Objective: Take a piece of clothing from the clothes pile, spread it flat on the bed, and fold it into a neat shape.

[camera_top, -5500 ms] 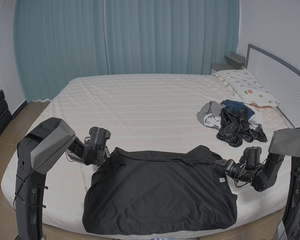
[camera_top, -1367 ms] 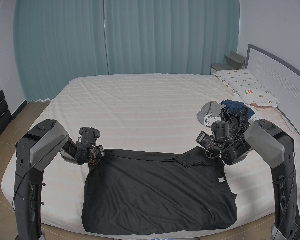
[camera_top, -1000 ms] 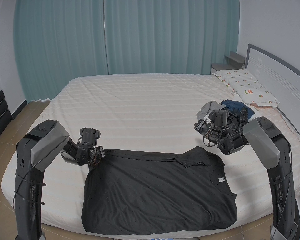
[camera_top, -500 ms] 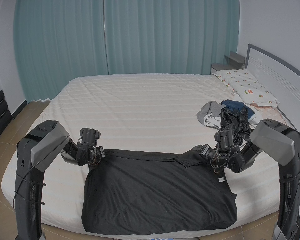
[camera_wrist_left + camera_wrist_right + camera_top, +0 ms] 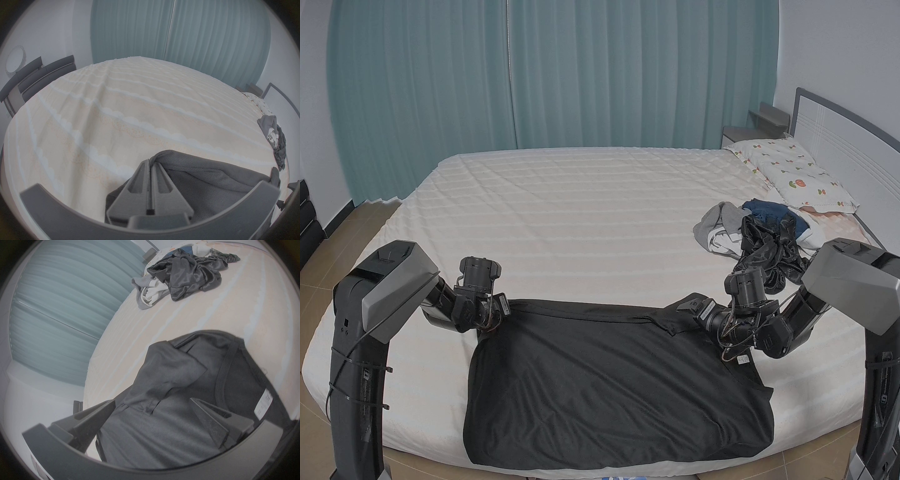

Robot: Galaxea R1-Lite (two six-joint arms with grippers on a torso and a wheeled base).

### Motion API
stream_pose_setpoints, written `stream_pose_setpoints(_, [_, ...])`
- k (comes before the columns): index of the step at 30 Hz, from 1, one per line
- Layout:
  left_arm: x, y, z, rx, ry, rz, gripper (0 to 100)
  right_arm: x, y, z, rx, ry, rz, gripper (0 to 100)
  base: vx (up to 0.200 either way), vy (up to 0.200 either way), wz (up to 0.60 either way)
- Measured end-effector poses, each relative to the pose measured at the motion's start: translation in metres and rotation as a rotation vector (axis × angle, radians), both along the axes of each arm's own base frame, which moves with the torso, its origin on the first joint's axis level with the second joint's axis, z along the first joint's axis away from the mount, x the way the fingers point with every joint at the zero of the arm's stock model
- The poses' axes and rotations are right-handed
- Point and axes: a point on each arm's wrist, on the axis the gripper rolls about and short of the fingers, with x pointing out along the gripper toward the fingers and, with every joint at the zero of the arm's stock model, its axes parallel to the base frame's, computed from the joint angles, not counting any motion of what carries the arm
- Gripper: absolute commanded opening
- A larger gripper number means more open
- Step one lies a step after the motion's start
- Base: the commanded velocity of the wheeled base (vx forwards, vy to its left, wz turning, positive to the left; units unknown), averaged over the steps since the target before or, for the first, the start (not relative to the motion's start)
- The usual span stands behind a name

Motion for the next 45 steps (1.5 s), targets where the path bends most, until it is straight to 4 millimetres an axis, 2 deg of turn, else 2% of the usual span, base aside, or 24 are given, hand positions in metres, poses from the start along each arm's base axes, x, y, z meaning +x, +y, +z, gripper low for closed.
stream_pose_setpoints(6, [-0.001, 0.000, -0.001, 0.001, 0.005, 0.000, 0, 0.015, 0.006, -0.007, 0.008, -0.019, -0.016, 100, 0.000, 0.000, 0.00])
stream_pose_setpoints(12, [-0.001, 0.000, -0.001, 0.001, 0.005, 0.000, 0, 0.039, 0.012, -0.011, -0.006, -0.096, -0.053, 100, 0.000, 0.000, 0.00])
stream_pose_setpoints(25, [-0.001, 0.000, -0.001, 0.002, 0.006, 0.001, 0, 0.110, 0.017, 0.016, -0.066, -0.456, -0.035, 100, 0.000, 0.000, 0.00])
stream_pose_setpoints(30, [0.000, 0.000, -0.001, 0.002, 0.000, -0.001, 0, 0.131, 0.017, 0.022, -0.084, -0.553, -0.038, 100, 0.000, 0.000, 0.00])
stream_pose_setpoints(35, [0.004, -0.001, -0.003, 0.001, -0.026, -0.005, 0, 0.139, 0.011, 0.010, -0.149, -0.574, -0.027, 100, 0.000, 0.000, 0.00])
stream_pose_setpoints(38, [0.005, -0.001, -0.005, 0.000, -0.044, -0.006, 0, 0.139, -0.001, 0.000, -0.205, -0.557, -0.022, 100, 0.000, 0.000, 0.00])
stream_pose_setpoints(45, [0.006, -0.001, -0.010, 0.001, -0.041, -0.006, 0, 0.136, -0.022, -0.005, -0.247, -0.513, 0.017, 100, 0.000, 0.000, 0.00])
